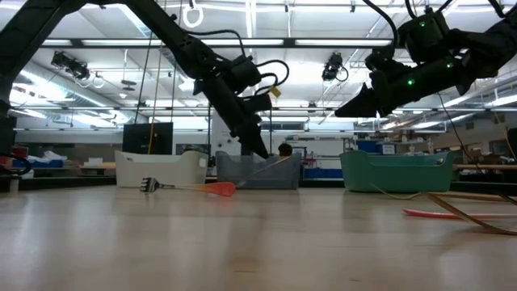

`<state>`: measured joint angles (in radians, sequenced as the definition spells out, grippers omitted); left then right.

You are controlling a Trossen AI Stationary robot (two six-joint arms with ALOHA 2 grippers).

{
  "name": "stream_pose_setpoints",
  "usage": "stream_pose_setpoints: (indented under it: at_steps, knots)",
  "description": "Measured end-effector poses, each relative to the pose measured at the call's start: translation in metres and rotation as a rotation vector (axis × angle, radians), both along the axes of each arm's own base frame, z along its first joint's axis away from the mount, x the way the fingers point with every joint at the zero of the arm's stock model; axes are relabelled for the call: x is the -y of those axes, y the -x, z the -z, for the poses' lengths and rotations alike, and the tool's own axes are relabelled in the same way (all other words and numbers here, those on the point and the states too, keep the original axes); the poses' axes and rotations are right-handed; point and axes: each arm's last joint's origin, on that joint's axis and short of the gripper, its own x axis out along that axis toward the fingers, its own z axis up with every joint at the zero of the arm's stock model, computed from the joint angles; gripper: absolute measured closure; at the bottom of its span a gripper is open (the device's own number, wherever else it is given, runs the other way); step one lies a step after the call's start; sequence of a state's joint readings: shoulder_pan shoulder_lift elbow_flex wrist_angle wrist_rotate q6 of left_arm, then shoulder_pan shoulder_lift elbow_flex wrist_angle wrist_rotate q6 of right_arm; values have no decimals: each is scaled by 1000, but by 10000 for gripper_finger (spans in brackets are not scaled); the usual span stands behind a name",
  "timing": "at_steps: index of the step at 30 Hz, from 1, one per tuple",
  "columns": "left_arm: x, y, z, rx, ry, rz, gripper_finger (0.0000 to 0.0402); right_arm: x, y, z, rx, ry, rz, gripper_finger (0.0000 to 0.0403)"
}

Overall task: Sort silverware by color (type)
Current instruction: Put the orange fork into the green bin

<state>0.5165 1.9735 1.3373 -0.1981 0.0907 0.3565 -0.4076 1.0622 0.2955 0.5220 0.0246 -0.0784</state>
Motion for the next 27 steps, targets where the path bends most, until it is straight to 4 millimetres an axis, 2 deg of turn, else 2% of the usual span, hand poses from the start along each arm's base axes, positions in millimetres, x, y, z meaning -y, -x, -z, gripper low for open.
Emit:
stream_pose_setpoints:
  at_steps: [8, 13, 22, 27]
  knots:
    - [-10, -6, 19, 27, 2, -67, 295, 0, 0, 0, 0, 0, -1, 312]
    - [-10, -7, 23, 27, 10, -89, 295, 0, 0, 0, 1, 0, -1, 312]
    - [-17, -2, 22, 34, 33, -246, 295, 0, 0, 0, 2, 0, -1, 312]
    - [-10, -1, 3, 41, -14, -189, 295, 0, 0, 0, 2, -1, -1, 312]
